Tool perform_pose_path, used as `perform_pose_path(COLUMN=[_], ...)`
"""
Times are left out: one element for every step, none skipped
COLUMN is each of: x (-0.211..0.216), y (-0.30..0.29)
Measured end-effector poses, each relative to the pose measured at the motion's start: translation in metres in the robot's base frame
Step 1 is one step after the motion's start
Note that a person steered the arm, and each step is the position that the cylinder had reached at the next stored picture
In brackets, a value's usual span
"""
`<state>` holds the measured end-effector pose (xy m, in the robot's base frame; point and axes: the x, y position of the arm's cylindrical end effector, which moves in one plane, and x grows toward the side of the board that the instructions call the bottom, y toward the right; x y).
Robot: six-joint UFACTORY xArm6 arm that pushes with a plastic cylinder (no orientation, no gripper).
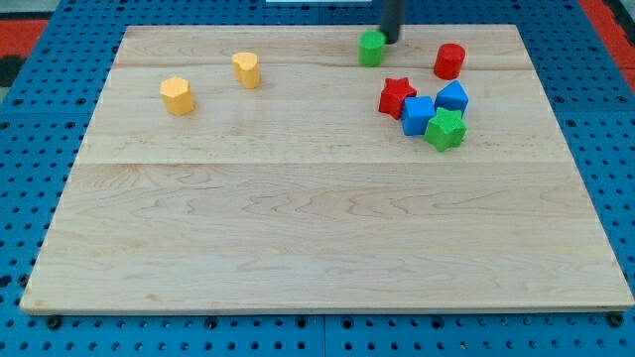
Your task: Slightly move the green star to the bottom right side of the blue cube
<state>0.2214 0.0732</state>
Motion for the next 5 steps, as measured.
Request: perform_pose_path(x=[0.052, 0.047, 0.007, -0.003, 0.051], y=[-0.038, -0.028, 0.031, 0.077, 0.077])
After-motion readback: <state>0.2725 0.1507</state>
